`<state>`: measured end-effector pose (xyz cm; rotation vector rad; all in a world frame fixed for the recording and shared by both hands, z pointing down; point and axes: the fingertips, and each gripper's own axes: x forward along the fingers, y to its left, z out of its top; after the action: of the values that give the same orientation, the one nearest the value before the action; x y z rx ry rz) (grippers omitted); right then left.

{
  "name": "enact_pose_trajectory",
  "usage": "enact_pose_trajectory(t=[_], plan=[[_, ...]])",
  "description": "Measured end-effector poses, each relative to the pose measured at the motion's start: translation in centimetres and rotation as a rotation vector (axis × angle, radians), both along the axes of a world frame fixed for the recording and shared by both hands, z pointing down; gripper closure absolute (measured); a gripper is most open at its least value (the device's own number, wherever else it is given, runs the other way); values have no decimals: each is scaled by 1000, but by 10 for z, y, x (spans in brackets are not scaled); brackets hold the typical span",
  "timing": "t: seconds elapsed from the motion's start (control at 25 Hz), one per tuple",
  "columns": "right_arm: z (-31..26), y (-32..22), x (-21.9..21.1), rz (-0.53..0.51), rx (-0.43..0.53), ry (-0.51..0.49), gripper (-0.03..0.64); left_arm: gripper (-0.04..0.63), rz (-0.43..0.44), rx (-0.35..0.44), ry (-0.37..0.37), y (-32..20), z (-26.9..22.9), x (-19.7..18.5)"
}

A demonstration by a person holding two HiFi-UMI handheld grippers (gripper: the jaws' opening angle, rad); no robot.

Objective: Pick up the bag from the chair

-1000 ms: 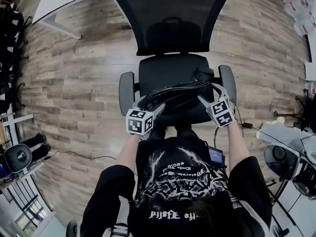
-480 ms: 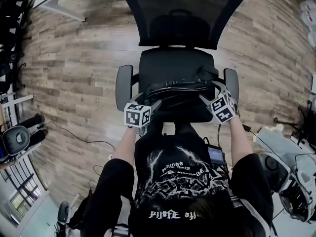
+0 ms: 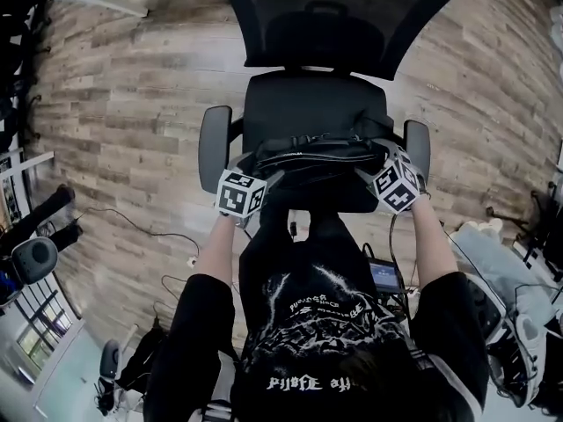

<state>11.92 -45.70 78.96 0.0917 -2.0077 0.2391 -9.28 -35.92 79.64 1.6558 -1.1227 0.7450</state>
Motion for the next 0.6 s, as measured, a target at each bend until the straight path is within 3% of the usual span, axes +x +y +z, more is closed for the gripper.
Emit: enact_pose_trajectory(t=[0.24,0.6], plan=[[19,0,-7,-74,-34,18,282,218,44,-41,31,-4,20,-1],[42,6,-26,-134,-48,17,282,218,227,-83,65,-1,45,23]])
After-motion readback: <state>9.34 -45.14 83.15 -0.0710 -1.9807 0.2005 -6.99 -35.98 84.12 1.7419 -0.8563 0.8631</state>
